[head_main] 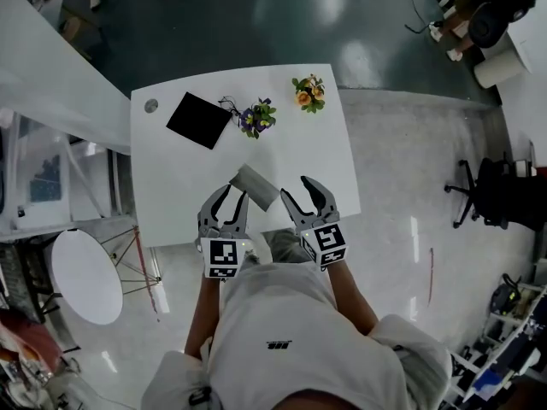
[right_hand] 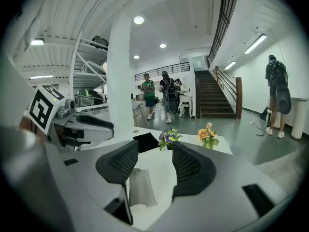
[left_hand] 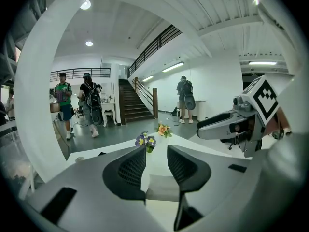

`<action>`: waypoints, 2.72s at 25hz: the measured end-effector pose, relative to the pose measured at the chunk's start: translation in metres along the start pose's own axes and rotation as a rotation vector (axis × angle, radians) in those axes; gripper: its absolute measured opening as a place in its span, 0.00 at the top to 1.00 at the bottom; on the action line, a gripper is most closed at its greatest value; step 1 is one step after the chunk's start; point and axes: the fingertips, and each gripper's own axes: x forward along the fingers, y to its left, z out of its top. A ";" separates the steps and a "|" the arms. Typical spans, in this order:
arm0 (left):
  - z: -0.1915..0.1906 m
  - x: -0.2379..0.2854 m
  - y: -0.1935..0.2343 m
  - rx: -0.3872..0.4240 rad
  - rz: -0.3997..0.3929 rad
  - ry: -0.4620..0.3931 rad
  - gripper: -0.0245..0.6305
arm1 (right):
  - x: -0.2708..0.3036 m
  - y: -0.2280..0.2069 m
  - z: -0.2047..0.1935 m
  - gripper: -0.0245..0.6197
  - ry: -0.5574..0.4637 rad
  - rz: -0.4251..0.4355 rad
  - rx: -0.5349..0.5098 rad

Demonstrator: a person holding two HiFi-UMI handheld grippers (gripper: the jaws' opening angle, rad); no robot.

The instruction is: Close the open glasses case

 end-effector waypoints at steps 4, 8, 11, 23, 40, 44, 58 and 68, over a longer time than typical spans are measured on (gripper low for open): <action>-0.012 0.013 0.000 -0.009 0.007 0.036 0.73 | 0.014 -0.005 -0.010 0.61 0.030 0.047 0.000; -0.024 0.027 0.000 -0.024 0.015 0.070 0.74 | 0.030 -0.013 -0.021 0.62 0.062 0.070 -0.002; -0.034 0.036 -0.001 -0.033 0.021 0.098 0.74 | 0.039 -0.020 -0.028 0.63 0.085 0.078 -0.002; -0.066 0.066 -0.005 -0.081 0.039 0.180 0.76 | 0.065 -0.035 -0.065 0.65 0.177 0.136 -0.006; -0.114 0.101 -0.014 -0.138 0.028 0.279 0.77 | 0.097 -0.042 -0.106 0.66 0.277 0.185 -0.007; -0.122 0.109 -0.017 -0.141 0.018 0.298 0.77 | 0.104 -0.042 -0.114 0.66 0.297 0.197 -0.008; -0.145 0.124 -0.026 -0.149 -0.029 0.347 0.77 | 0.124 -0.035 -0.133 0.66 0.344 0.215 -0.014; -0.152 0.132 -0.034 -0.148 -0.055 0.361 0.77 | 0.128 -0.027 -0.143 0.66 0.361 0.218 -0.009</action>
